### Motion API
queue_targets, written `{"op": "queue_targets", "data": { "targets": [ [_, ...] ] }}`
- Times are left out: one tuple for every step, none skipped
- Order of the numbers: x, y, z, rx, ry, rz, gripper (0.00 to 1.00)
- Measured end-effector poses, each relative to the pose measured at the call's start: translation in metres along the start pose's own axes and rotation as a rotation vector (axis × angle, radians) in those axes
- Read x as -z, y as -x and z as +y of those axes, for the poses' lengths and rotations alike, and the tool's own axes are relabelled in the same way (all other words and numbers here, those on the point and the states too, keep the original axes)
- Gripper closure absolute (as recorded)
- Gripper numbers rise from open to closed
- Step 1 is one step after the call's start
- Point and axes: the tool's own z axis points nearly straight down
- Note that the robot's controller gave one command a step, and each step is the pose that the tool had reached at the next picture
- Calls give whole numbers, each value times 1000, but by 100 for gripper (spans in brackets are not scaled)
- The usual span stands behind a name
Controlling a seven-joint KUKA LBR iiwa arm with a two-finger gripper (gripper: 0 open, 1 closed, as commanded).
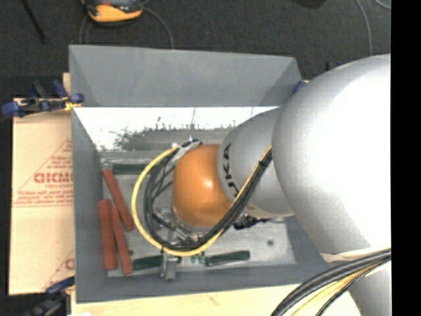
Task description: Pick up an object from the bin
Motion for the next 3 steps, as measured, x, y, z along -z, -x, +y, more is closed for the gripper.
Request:
{"op": "queue_targets", "data": {
  "targets": [
    [0, -1, -1, -3, -1, 3, 100],
    [0, -1, -1, -3, 0, 3, 100],
    [48, 13, -29, -13, -3, 10, 100]
  ]
}}
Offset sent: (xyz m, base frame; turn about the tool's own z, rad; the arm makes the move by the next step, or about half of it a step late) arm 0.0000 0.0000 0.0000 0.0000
